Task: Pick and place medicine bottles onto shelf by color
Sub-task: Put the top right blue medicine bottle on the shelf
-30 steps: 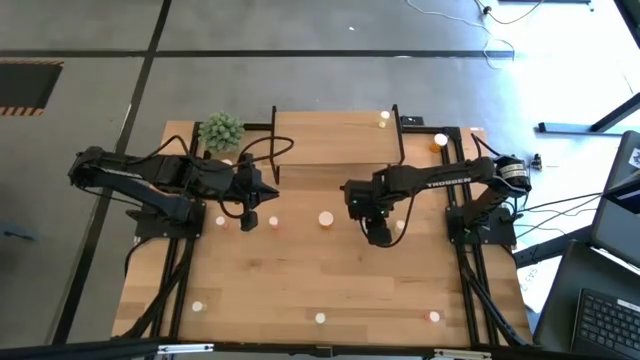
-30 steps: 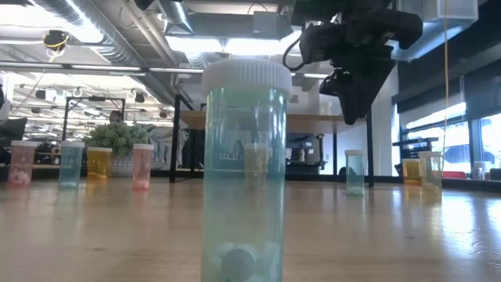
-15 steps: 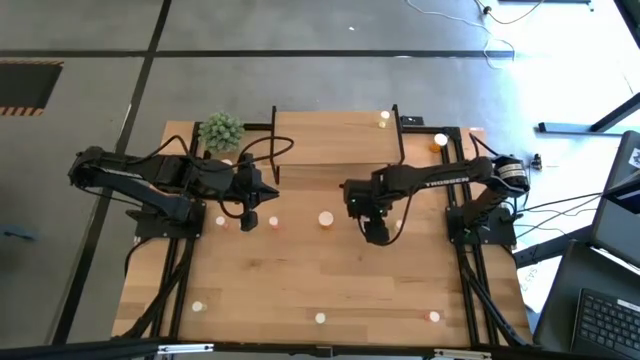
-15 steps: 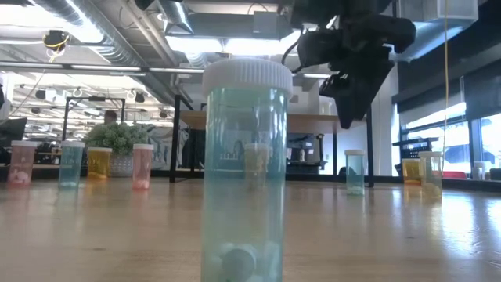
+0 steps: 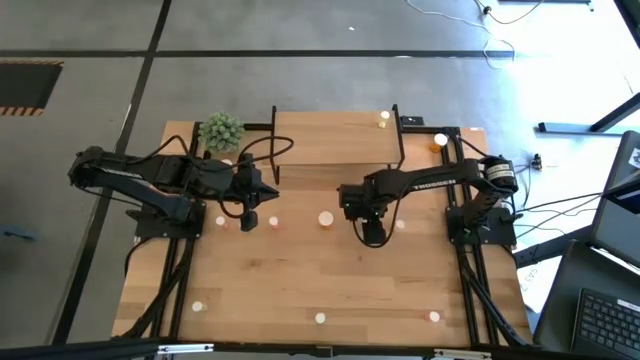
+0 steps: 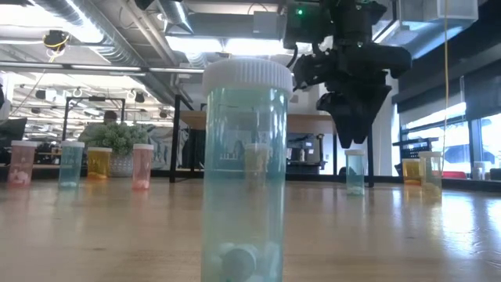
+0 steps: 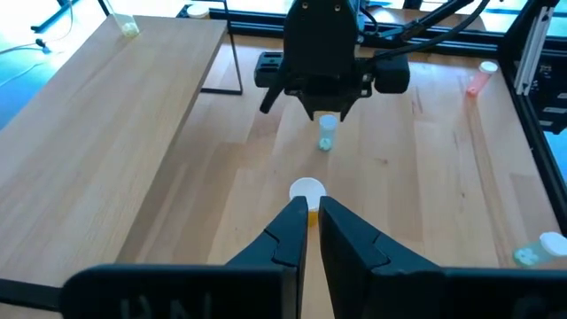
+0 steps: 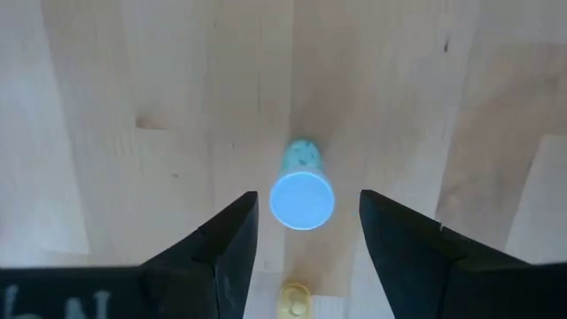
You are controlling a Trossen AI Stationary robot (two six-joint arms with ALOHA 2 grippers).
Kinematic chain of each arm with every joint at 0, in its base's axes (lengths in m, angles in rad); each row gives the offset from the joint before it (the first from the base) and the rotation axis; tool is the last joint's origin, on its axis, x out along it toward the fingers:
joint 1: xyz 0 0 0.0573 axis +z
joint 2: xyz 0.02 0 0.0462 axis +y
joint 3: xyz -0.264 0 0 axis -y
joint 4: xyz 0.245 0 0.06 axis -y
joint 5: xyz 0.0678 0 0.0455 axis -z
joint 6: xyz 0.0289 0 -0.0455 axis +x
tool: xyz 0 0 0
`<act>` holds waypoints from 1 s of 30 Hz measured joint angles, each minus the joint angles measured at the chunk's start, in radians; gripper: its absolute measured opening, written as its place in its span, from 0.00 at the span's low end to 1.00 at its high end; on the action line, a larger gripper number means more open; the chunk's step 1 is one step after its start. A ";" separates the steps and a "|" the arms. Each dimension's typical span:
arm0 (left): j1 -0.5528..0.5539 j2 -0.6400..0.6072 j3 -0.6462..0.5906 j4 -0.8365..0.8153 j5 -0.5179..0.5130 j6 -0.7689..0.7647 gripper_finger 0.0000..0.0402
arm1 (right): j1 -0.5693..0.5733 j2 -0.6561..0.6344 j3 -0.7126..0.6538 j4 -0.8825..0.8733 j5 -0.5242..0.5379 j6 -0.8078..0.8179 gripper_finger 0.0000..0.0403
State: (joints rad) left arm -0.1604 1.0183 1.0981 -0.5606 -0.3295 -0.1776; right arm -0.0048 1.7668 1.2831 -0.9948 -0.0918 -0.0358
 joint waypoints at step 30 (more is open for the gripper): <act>0.000 0.000 0.000 0.000 0.003 0.001 0.07 | -0.030 0.000 -0.001 -0.001 -0.059 0.041 0.50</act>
State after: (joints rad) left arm -0.1604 1.0183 1.0981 -0.5606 -0.3267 -0.1768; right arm -0.0345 1.7672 1.2819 -0.9963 -0.1507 0.0050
